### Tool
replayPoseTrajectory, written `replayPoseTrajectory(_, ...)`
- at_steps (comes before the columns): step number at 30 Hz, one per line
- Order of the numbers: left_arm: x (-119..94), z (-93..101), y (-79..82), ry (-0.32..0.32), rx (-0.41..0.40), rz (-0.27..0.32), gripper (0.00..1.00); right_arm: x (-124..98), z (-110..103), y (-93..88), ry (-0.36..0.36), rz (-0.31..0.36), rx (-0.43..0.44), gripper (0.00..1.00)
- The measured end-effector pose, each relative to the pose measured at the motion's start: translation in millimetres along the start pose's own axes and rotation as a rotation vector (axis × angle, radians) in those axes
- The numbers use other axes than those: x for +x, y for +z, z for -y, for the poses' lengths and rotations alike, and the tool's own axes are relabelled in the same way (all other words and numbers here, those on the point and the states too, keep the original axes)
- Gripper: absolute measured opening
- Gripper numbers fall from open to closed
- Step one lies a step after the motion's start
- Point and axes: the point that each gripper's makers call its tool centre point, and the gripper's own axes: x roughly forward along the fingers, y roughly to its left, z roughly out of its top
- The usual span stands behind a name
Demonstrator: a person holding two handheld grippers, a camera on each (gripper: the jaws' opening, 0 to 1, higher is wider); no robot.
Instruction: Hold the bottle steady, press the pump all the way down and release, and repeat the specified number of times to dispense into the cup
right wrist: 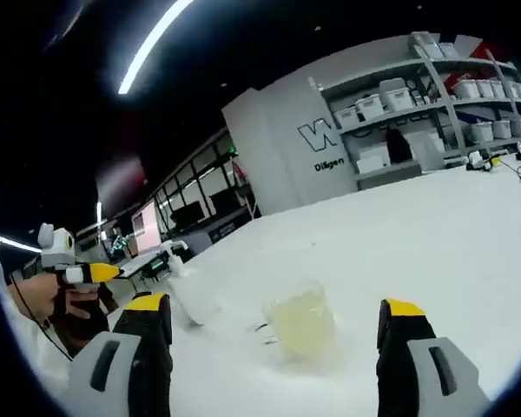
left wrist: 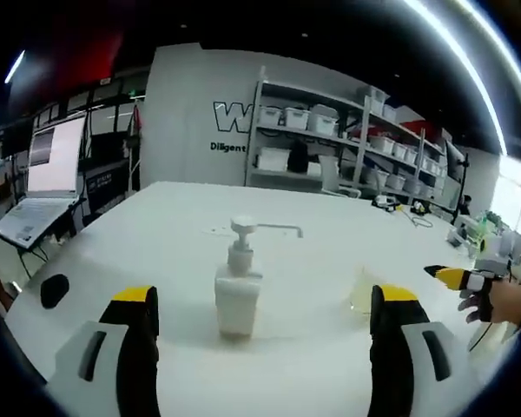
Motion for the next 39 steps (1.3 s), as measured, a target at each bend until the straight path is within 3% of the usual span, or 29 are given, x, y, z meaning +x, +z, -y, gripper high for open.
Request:
replayPoseTrajectory(3, 2.8, -2.6, -2.4, 0.006, -0.001, -0.002, 1.0, 0.7, -1.5, 1.5, -0.008, 0.002, -0.006, 1.0)
replayPoseTrajectory(4, 2.8, -1.9, -7.3, 0.008, -0.005, -0.031, 1.0, 0.8, -1.6, 1.7, -0.008, 0.003, -0.005, 1.0)
replayPoseTrajectory(6, 2.2, -0.7, -2.2, 0.012, -0.011, 0.01, 1.0, 0.7, -3.8, 2.6, 0.0, -0.003, -0.027, 1.0)
replayPoseTrajectory(9, 4.2, 3.1, -9.0, 0.031, -0.035, 0.022, 1.0, 2.9, 0.6, 5.2, 0.002, -0.002, -0.05, 0.99)
replayPoseTrajectory(10, 6.2, 5.8, -14.4, 0.033, -0.06, 0.008, 1.0, 3.8, -1.5, -1.8, 0.041, -0.057, -0.014, 0.99)
replayPoseTrajectory(11, 6.5, 9.4, -20.2, 0.032, -0.067, -0.023, 1.0, 3.9, 3.3, 4.7, 0.022, -0.033, -0.046, 0.99)
replayPoseTrajectory(12, 6.6, 12.4, -17.6, 0.03, -0.064, -0.004, 1.0, 2.7, 4.4, 11.4, 0.02, -0.013, -0.099, 0.99)
replayPoseTrajectory(13, 6.4, 15.9, -16.0, 0.03, -0.055, 0.016, 1.0, 1.6, 0.6, 7.8, 0.048, -0.055, -0.09, 0.99)
replayPoseTrajectory(14, 7.4, 17.2, -17.4, 0.034, -0.045, 0.01, 1.0, 1.2, 5.8, 6.7, 0.029, -0.069, -0.102, 1.0)
replayPoseTrajectory(15, 9.4, 18.7, -18.7, 0.028, -0.054, 0.012, 1.0, 1.1, 7.5, 11.4, 0.038, -0.045, -0.177, 1.0)
replayPoseTrajectory(16, 11.4, 20.8, -21.8, 0.019, -0.063, -0.001, 1.0, -0.8, -0.8, 4.3, 0.094, -0.092, -0.201, 1.0)
replayPoseTrajectory(17, 11.3, 20.9, -26.5, 0.025, -0.074, -0.024, 1.0, -2.3, 5.7, 3.2, 0.062, -0.108, -0.219, 1.0)
replayPoseTrajectory(18, 11.9, 20.5, -24.7, 0.027, -0.071, -0.01, 1.0, -1.7, 3.7, 6.6, 0.077, -0.088, -0.255, 1.0)
replayPoseTrajectory(19, 11.2, 22.9, -25.6, 0.026, -0.058, -0.007, 1.0, -2.5, -3.1, 0.5, 0.146, -0.127, -0.311, 1.0)
replayPoseTrajectory(22, 11.1, 26.0, -26.8, 0.018, -0.066, 0.001, 1.0, -4.1, 0.1, -2.2, 0.193, -0.156, -0.447, 1.0)
replayPoseTrajectory(23, 11.1, 26.6, -26.1, 0.017, -0.068, 0.005, 1.0, -5.6, 4.3, -2.7, 0.18, -0.168, -0.451, 1.0)
replayPoseTrajectory(24, 11.2, 26.4, -23.8, 0.024, -0.067, 0.021, 1.0, -5.7, 4.7, 7.6, 0.194, -0.112, -0.505, 1.0)
replayPoseTrajectory(26, 13.5, 26.6, -25.8, 0.032, -0.053, 0.009, 1.0, -5.7, 14.0, 5.3, 0.19, -0.153, -0.443, 0.99)
replayPoseTrajectory(27, 13.4, 26.0, -24.7, 0.033, -0.055, 0.016, 1.0, -6.3, 18.7, 11.5, 0.176, -0.131, -0.529, 0.95)
replayPoseTrajectory(29, 15.9, 25.1, -23.4, 0.04, -0.052, 0.019, 1.0, -6.8, 13.1, 11.9, 0.207, -0.138, -0.426, 0.96)
replayPoseTrajectory(30, 15.7, 22.1, -23.2, 0.056, -0.039, 0.021, 1.0, -4.7, 19.7, 18.5, 0.181, -0.112, -0.502, 0.96)
replayPoseTrajectory(32, 18.5, 22.8, -21.8, 0.048, -0.042, 0.03, 1.0, -5.1, 19.1, 9.9, 0.196, -0.168, -0.443, 0.95)
replayPoseTrajectory(33, 20.1, 23.2, -22.7, 0.049, -0.043, 0.025, 1.0, -3.1, 17.6, 16.9, 0.194, -0.118, -0.489, 0.95)
replayPoseTrajectory(36, 22.6, 23.7, -23.8, 0.045, -0.037, 0.025, 1.0, -1.3, 16.6, 11.1, 0.198, -0.132, -0.463, 0.97)
replayPoseTrajectory(38, 24.8, 22.7, -28.9, 0.051, -0.043, 0.0, 1.0, 1.8, 20.0, 1.7, 0.194, -0.164, -0.397, 1.0)
replayPoseTrajectory(39, 24.6, 22.2, -28.9, 0.053, -0.045, 0.0, 1.0, 2.3, 20.1, -0.3, 0.201, -0.162, -0.42, 1.0)
